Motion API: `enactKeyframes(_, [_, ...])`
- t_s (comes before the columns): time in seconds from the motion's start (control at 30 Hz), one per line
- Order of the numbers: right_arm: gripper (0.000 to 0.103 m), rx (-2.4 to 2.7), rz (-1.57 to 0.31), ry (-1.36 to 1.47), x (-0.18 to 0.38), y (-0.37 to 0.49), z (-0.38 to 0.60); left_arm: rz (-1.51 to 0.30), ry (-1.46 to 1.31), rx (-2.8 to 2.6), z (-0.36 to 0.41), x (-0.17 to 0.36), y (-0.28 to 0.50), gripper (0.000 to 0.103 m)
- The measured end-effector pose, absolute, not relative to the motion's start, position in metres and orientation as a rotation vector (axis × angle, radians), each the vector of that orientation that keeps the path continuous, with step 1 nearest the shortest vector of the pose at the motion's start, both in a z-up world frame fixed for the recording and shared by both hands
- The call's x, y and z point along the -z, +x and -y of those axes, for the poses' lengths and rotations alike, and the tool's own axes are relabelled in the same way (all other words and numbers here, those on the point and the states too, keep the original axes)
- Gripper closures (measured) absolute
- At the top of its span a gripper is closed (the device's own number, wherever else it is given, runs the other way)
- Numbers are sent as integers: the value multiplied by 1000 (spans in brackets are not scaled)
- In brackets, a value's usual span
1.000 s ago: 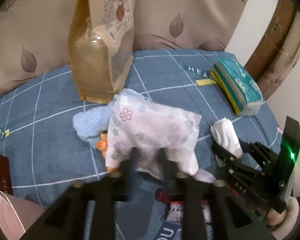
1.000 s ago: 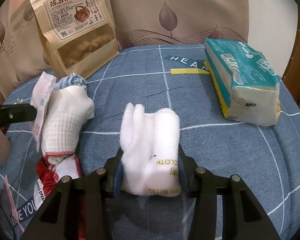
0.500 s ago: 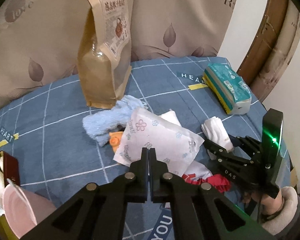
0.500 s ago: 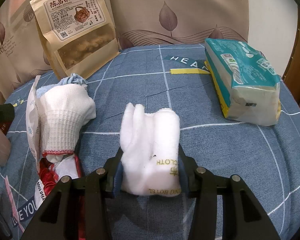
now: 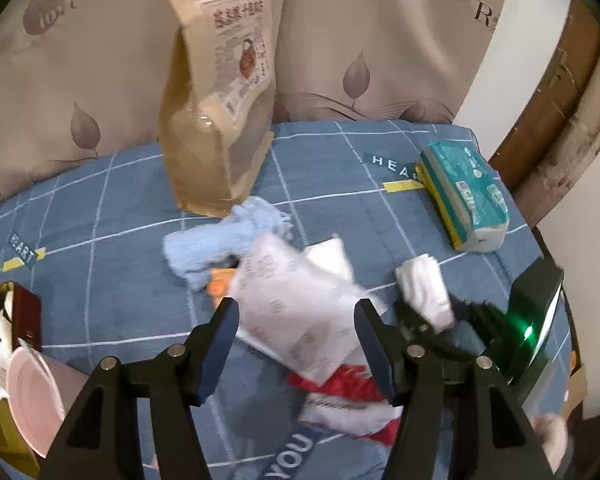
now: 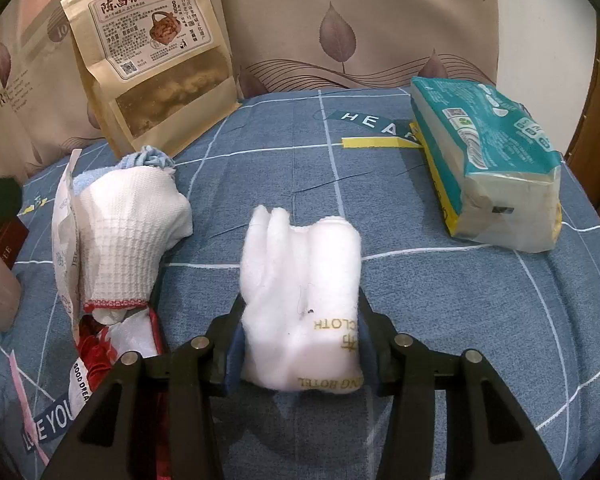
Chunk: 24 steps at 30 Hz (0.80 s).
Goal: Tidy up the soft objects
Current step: 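Reach the left tool toward the printed pad wrapper while the right tool holds the gloves, then grasp the printed pad wrapper with the left tool and lift it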
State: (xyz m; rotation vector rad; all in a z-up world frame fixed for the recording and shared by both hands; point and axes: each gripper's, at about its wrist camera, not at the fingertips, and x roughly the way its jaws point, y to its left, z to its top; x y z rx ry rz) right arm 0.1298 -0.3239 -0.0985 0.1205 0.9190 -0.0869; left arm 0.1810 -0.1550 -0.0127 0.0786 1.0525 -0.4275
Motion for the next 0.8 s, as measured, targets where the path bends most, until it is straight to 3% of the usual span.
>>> enactKeyframes(0.43, [56, 79, -915, 137, 98, 130, 325, -1144, 141, 201, 188, 39, 204, 42])
enactKeyframes(0.8, [56, 77, -914, 143, 97, 128, 325, -1178, 147, 184, 128, 63, 187, 42])
